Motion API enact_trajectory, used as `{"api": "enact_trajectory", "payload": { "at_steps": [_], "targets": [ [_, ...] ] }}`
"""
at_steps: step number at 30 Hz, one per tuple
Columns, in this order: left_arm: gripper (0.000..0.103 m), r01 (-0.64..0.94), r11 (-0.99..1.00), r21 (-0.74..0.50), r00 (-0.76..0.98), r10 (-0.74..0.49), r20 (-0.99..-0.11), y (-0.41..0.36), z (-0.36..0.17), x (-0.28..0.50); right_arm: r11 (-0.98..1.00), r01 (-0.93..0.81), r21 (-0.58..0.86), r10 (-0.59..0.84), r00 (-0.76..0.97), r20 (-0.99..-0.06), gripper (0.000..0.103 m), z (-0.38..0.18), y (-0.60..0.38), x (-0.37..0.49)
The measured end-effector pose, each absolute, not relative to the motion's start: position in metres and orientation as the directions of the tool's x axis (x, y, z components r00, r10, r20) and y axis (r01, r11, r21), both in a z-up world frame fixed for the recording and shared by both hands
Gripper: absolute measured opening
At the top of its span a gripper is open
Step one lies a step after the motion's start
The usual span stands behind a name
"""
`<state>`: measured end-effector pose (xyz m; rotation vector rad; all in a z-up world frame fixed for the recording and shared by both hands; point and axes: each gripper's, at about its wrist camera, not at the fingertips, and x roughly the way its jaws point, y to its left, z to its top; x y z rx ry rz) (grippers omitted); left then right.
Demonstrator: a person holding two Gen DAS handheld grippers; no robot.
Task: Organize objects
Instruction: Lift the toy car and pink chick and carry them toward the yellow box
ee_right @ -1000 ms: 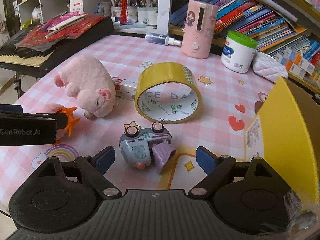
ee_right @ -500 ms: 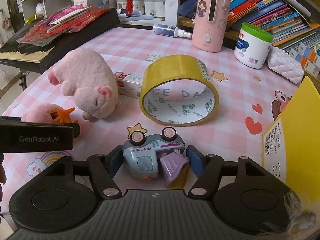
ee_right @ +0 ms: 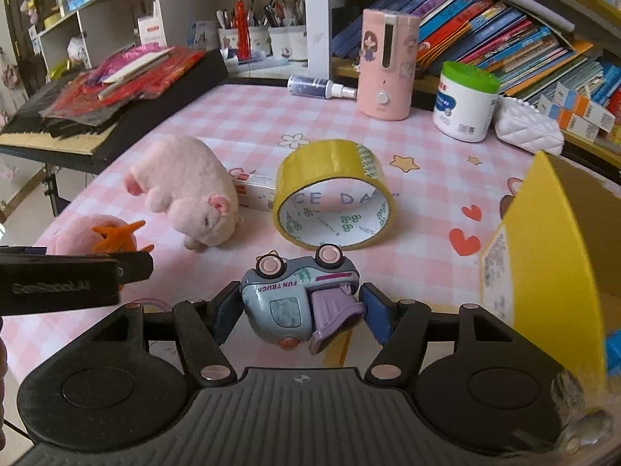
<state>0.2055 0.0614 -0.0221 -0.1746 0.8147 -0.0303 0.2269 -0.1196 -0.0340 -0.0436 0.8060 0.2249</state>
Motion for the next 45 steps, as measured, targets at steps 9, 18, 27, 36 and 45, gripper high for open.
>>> {"api": "enact_trajectory", "payload": {
  "at_steps": [9,18,27,36,45],
  "targets": [
    [0.085,0.022,0.974,-0.224,0.697,-0.175,-0.695,0.068,-0.005,0.146,0.983,-0.170,0.075,0.172,0.683,-0.710,0.063,-0.013,-0.130,0.166],
    [0.085,0.088,0.968,-0.237,0.700,-0.229,-0.676,0.072,0.002,0.095,0.989,-0.117,0.085,0.143,0.693,-0.706,0.063,-0.005,-0.128,0.106],
    [0.085,0.153,0.958,-0.241,0.698,-0.278,-0.660,0.073,0.008,0.047,0.994,-0.052,0.100,0.107,0.719,-0.687,0.062,0.001,-0.127,0.043],
    [0.085,0.289,0.924,-0.252,0.651,-0.382,-0.656,0.050,0.010,0.018,0.993,0.070,0.099,0.015,0.738,-0.675,0.062,0.001,-0.142,-0.023],
    [0.085,0.433,0.866,-0.250,0.589,-0.482,-0.649,0.010,0.011,0.010,0.968,0.227,0.105,-0.097,0.729,-0.677,0.062,0.003,-0.172,-0.063]
  ]
}}
